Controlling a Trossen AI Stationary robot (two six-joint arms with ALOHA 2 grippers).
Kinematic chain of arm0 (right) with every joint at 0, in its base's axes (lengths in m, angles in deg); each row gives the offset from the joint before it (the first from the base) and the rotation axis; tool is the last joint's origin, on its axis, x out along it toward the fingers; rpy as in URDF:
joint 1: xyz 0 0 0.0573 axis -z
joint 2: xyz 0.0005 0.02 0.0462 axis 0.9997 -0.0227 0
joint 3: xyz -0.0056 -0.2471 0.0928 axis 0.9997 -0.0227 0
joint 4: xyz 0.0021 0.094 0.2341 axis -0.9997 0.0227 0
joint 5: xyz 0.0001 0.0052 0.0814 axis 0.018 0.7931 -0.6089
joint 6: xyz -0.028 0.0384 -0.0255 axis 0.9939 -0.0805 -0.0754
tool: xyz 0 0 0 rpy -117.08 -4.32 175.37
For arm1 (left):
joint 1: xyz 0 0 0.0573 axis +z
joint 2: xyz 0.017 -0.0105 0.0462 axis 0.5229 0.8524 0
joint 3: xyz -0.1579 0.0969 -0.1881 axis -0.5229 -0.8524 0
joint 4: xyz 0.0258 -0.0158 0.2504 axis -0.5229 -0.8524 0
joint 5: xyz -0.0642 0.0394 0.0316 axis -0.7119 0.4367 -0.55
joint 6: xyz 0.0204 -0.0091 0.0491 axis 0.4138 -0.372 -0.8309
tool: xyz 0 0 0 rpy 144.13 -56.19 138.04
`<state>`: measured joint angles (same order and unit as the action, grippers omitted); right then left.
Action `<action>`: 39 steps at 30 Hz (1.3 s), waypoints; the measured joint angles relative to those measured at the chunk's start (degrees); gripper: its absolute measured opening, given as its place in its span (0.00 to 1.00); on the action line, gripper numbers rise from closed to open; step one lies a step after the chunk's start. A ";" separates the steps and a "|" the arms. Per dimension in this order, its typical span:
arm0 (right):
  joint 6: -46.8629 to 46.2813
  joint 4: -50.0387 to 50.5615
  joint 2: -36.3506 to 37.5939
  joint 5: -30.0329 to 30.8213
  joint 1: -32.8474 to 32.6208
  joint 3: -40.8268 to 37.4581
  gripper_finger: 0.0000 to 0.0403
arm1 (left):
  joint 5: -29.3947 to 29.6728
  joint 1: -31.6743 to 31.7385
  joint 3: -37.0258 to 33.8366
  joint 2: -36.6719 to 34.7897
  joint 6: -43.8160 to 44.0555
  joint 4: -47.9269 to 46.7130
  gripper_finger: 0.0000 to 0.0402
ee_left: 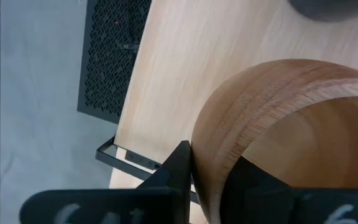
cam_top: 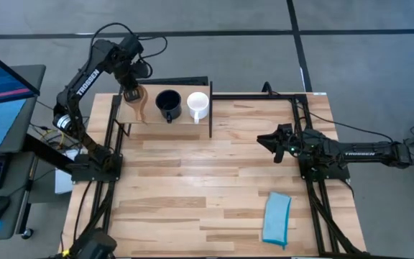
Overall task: Stack small to large cups/mugs on shelf
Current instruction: Put the brown mug on the shelf
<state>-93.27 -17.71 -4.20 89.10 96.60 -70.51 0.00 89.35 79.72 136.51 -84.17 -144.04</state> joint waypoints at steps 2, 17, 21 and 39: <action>0.00 0.00 0.00 -0.01 0.00 0.00 0.29 | -0.02 0.00 0.00 0.00 -0.11 0.00 0.07; 0.02 0.22 0.00 -0.02 0.00 0.00 0.29 | -0.43 -1.85 -0.02 2.63 -6.06 0.02 0.07; 0.02 0.20 0.00 -0.02 0.00 0.00 0.29 | 0.52 -1.83 -0.02 3.93 -6.19 0.01 0.07; 0.02 0.18 0.00 -0.02 0.00 0.00 0.29 | -2.52 -1.51 -1.75 5.64 -3.67 0.64 0.07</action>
<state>-93.25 -17.53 -4.20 89.08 96.60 -70.51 -2.52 87.84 77.97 142.15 -87.85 -143.39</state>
